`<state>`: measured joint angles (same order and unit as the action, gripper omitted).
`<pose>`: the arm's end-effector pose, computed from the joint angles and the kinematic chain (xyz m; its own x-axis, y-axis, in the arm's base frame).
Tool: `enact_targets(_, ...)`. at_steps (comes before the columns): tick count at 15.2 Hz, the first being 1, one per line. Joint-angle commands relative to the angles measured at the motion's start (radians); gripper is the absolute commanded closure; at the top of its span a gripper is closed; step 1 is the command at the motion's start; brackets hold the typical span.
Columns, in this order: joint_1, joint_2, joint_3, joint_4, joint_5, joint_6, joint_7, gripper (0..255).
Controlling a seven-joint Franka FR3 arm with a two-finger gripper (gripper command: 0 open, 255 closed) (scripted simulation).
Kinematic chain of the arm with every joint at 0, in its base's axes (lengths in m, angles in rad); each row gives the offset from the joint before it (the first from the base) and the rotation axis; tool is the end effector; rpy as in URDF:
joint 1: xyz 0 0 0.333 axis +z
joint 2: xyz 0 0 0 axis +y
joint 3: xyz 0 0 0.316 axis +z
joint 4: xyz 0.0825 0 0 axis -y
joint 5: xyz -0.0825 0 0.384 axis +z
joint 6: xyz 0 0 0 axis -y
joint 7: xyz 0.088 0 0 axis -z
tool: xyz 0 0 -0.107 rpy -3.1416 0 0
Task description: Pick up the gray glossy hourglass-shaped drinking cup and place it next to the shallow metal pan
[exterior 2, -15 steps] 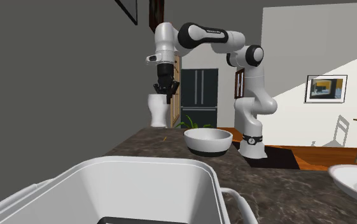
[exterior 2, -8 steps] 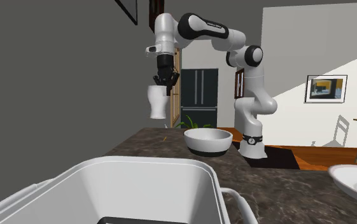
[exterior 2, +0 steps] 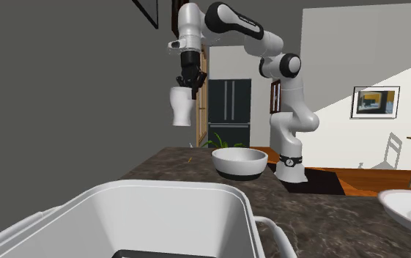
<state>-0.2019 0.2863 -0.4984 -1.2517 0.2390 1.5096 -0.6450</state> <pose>0.5261 -0.3437 0.6163 0.9975 -0.0251 0.0655 -0.0199 -0.9966 -0.0795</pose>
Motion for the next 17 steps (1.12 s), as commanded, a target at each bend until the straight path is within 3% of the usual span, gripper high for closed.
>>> enact_targets(1, -0.009, 0.014, -0.001, 0.048, 0.007, -0.035, 0.001, 255)
enact_targets(4, -0.024, 0.036, -0.001, 0.117, 0.02, -0.084, 0.002, 255)
enact_targets(10, 0.133, -0.184, 0.042, -0.188, -0.093, 0.042, 0.148, 255)
enact_targets(17, 0.237, -0.361, 0.135, -0.419, -0.17, 0.129, 0.335, 255)
